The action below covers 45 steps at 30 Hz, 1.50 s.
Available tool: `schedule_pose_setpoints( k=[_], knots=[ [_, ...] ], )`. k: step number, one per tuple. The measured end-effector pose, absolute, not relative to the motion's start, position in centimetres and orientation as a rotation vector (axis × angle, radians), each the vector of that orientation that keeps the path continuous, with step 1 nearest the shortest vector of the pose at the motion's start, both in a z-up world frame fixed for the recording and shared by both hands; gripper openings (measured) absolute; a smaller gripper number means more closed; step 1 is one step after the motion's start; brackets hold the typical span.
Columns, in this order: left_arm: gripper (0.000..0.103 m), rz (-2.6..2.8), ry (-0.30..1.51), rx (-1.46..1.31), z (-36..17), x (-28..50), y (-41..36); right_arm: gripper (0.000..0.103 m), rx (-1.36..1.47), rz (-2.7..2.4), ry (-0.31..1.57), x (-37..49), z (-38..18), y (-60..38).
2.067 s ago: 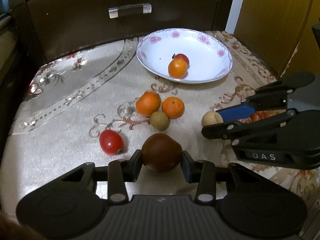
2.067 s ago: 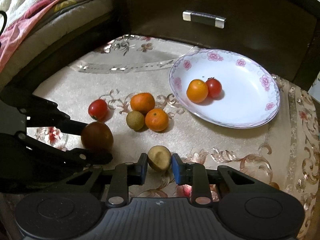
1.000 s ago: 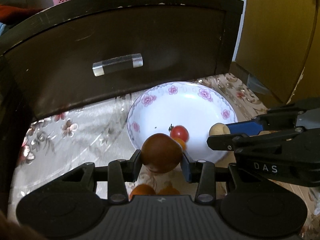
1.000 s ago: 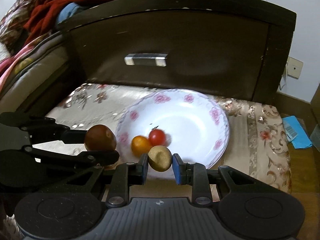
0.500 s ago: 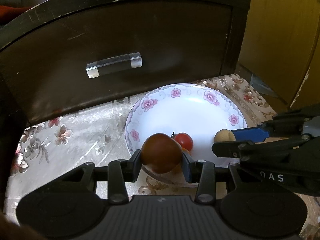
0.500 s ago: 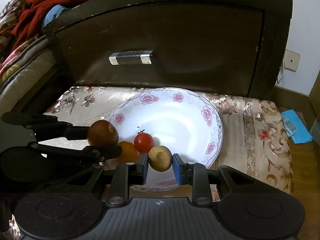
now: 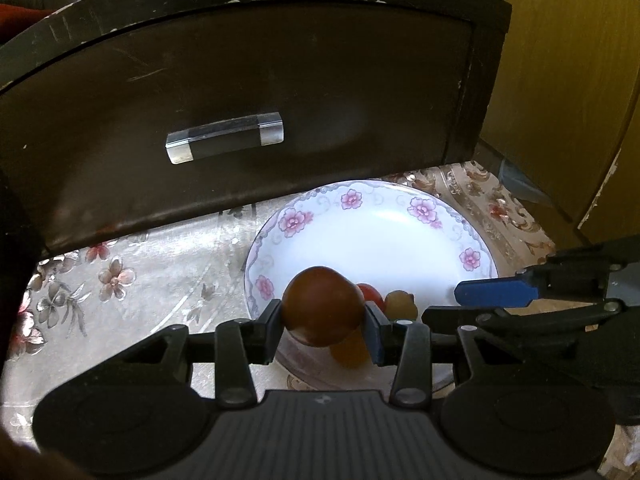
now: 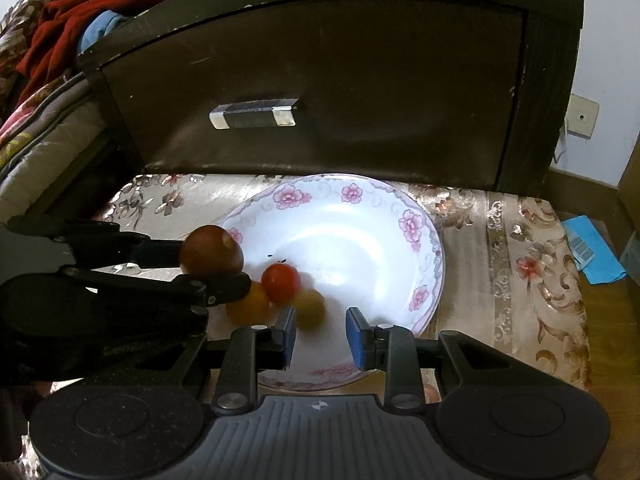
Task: Organize fruits
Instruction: 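Lift both open grippers out of the bowl back toward the fruit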
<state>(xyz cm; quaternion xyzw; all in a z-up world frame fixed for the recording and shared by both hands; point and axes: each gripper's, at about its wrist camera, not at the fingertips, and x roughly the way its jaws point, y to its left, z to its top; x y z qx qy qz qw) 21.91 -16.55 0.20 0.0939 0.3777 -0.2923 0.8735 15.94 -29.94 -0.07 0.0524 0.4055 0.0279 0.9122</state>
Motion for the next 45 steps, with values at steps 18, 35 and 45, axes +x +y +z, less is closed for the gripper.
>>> schedule_pose_setpoints(
  k=[18, 35, 45],
  knots=[
    [0.053, -0.583, 0.757, 0.172, 0.8, 22.2, -16.3, 0.030, 0.118, 0.057, 0.838, 15.8, 0.1, -30.1],
    [0.054, -0.563, 0.745, 0.173, 2.9, 20.3, -14.1, 0.034, 0.113, 0.076, 0.821, 14.8, 1.2, -29.1],
    [0.054, -0.539, 0.754, 0.170, 3.3, 18.8, -12.1, 0.035, 0.097, 0.112, 0.816, 13.9, 1.2, -27.8]
  ],
)
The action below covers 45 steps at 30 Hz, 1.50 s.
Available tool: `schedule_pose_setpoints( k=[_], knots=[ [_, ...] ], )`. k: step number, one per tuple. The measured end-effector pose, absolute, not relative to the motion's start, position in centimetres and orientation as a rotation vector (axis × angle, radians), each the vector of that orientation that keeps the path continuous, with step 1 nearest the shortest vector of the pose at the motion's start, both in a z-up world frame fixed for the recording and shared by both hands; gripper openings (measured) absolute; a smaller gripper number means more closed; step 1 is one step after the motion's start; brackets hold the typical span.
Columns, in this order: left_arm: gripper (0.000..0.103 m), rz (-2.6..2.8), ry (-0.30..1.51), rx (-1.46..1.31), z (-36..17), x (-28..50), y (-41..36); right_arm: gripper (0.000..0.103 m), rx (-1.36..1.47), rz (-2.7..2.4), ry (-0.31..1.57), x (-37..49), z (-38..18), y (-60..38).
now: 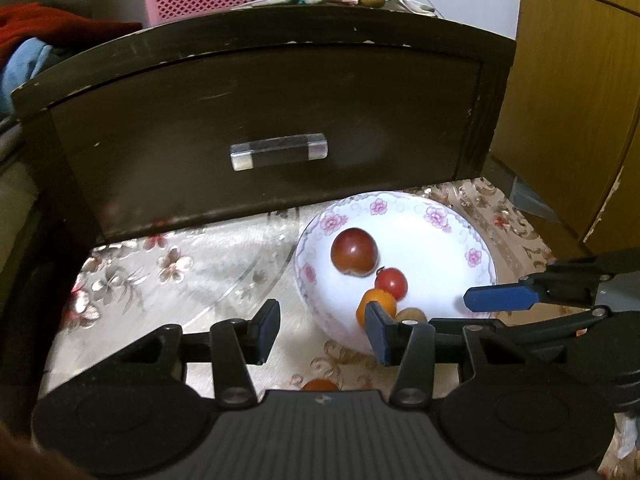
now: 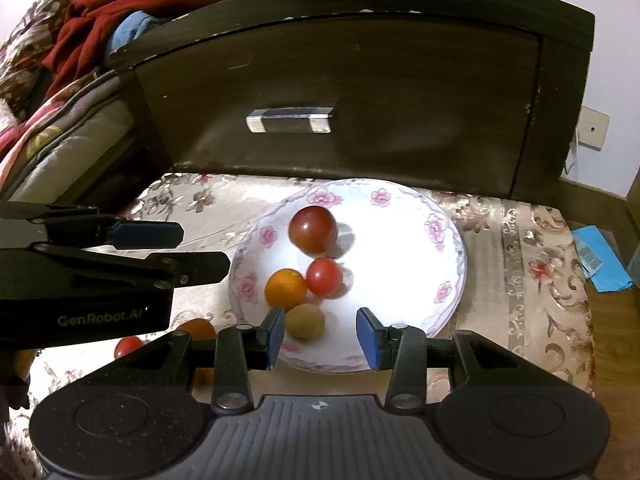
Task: Organize fruits
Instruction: 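Lift both open grippers out of the bowl back toward the fruit, then lower the left gripper to the red tomato while the right gripper approaches a mandarin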
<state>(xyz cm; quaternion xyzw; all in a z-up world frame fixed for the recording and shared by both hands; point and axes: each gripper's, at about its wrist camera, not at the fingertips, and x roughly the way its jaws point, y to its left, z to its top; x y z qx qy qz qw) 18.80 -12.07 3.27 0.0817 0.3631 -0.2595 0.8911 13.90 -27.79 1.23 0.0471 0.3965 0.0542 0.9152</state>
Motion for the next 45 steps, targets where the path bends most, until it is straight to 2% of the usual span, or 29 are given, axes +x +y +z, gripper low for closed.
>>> schedule_pose_setpoints(
  k=[15, 19, 45],
  knots=[
    [0.054, -0.488, 0.811, 0.170, 2.9, 15.7, -7.0, 0.036, 0.065, 0.216, 0.861, 12.2, 0.6, -24.3],
    [0.054, -0.479, 0.858, 0.162, 2.0, 15.1, -5.9, 0.041, 0.054, 0.233, 0.873, 12.0, 0.3, -23.6],
    [0.054, -0.484, 0.937, 0.253, -2.8, 15.7, -6.7, 0.043, 0.031, 0.273, 0.949, 12.3, -2.2, -22.5]
  ],
)
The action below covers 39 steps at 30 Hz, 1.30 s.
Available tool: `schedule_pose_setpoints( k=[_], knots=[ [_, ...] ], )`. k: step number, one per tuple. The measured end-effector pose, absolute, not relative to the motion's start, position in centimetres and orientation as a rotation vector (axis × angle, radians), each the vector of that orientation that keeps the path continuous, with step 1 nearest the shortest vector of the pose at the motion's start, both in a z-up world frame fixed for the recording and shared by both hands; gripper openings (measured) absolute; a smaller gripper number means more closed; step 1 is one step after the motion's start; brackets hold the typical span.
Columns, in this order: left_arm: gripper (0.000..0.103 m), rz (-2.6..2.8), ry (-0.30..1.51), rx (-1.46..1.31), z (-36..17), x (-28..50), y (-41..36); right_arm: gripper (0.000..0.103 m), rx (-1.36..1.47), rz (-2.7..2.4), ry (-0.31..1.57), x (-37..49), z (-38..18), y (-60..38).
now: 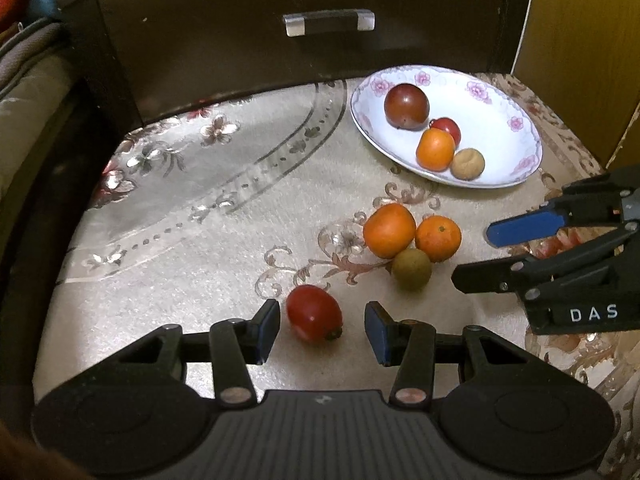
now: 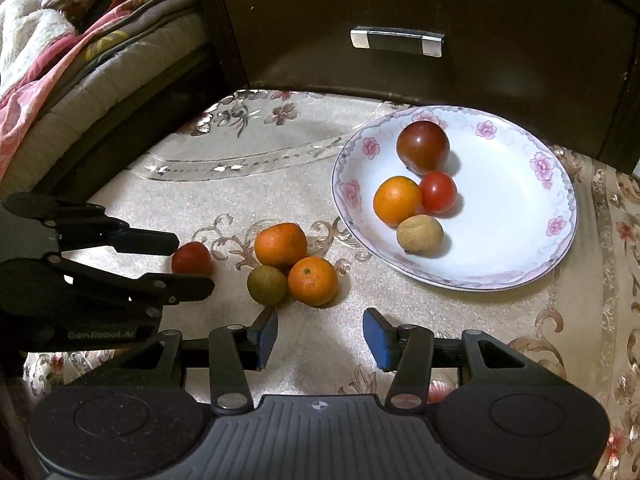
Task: Organize fruits
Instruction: 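Lower the left gripper to the red tomato while the right gripper approaches a mandarin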
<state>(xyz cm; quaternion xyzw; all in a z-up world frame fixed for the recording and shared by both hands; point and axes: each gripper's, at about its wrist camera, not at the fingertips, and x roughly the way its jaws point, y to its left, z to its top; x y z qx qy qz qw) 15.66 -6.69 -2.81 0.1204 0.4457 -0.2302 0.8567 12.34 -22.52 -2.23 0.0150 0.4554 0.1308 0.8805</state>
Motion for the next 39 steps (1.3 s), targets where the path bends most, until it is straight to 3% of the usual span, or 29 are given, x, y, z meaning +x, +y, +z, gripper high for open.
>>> schedule_pose_setpoints(
  k=[9, 28, 33, 35, 39],
  knots=[
    [0.045, -0.492, 0.928, 0.256, -2.8, 15.4, -6.7, 0.044, 0.028, 0.281, 0.947, 13.2, -2.7, -22.3],
    [0.045, -0.483, 0.954, 0.248, -3.5, 15.7, -6.3, 0.045, -0.029, 0.294, 0.911, 14.6, -3.3, -20.9],
    [0.045, -0.481, 0.952, 0.248, -3.5, 15.7, -6.4, 0.035, -0.067, 0.274, 0.906, 14.5, -3.2, -20.8],
    [0.044, -0.484, 0.945, 0.265, -3.5, 15.6, -6.6, 0.024, -0.058, 0.287, 0.912, 14.6, -3.1, -20.9],
    [0.043, -0.486, 0.940, 0.271, -3.4, 15.6, -6.7, 0.024, -0.093, 0.289, 0.914, 14.4, -3.0, -20.4]
  ],
)
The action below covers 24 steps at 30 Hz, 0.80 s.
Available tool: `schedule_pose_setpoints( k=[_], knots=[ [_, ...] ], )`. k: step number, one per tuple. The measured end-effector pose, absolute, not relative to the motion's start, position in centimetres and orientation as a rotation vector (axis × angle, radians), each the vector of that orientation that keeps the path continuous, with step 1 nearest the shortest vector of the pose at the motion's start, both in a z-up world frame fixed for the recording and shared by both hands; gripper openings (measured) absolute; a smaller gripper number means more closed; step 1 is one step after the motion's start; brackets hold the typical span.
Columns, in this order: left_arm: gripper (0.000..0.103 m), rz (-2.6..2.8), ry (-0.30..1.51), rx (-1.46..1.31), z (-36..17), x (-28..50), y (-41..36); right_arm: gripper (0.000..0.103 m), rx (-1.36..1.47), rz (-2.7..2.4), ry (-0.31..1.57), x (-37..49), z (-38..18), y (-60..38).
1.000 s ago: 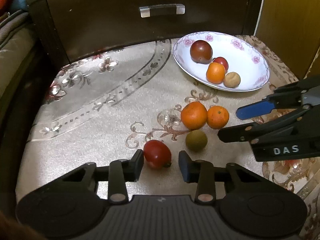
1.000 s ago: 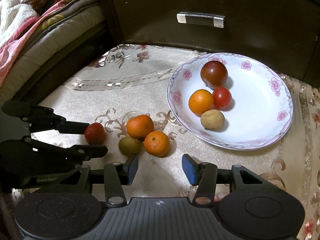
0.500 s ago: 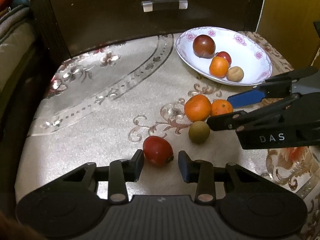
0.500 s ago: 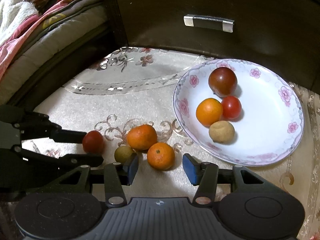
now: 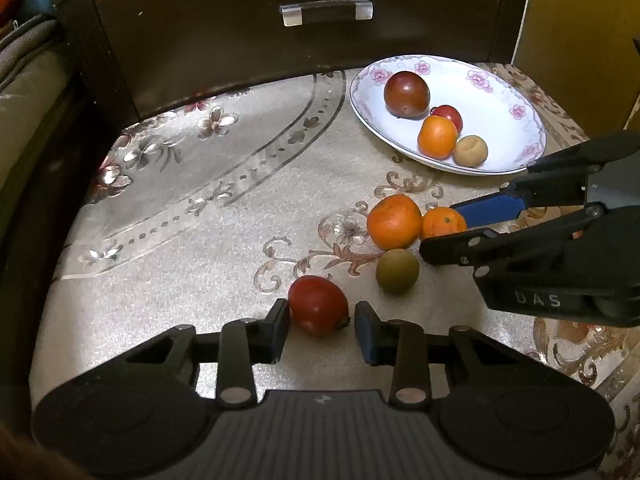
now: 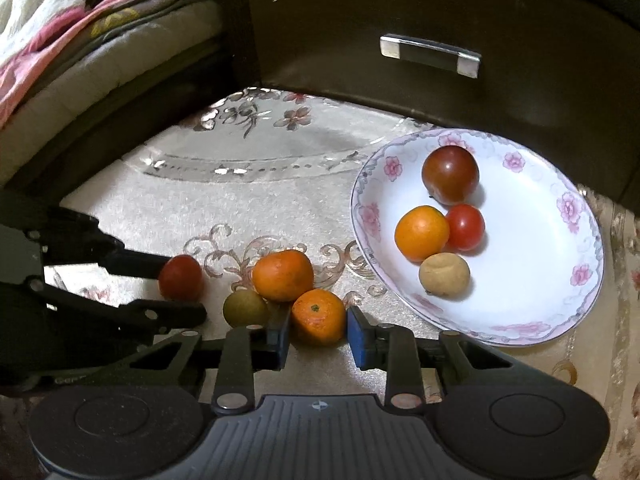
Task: Organize fruits
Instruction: 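Lower the left gripper to the red tomato while the right gripper approaches a mandarin, then close the right gripper on the mandarin while the left gripper closes on the red tomato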
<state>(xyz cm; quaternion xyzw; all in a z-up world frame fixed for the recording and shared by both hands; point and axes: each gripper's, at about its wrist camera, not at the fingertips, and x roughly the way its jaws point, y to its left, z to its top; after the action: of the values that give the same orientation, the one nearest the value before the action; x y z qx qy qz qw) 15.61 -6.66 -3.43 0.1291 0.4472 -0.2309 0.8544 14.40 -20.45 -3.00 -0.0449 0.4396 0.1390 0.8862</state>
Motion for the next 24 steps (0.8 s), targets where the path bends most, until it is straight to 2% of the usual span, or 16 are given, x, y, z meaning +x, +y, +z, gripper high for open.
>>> schedule_pose_setpoints(
  k=[24],
  knots=[
    [0.042, -0.546, 0.927, 0.277, -2.0, 14.0, -6.5, 0.023, -0.092, 0.236, 0.937, 11.3, -2.0, -21.9]
  ],
)
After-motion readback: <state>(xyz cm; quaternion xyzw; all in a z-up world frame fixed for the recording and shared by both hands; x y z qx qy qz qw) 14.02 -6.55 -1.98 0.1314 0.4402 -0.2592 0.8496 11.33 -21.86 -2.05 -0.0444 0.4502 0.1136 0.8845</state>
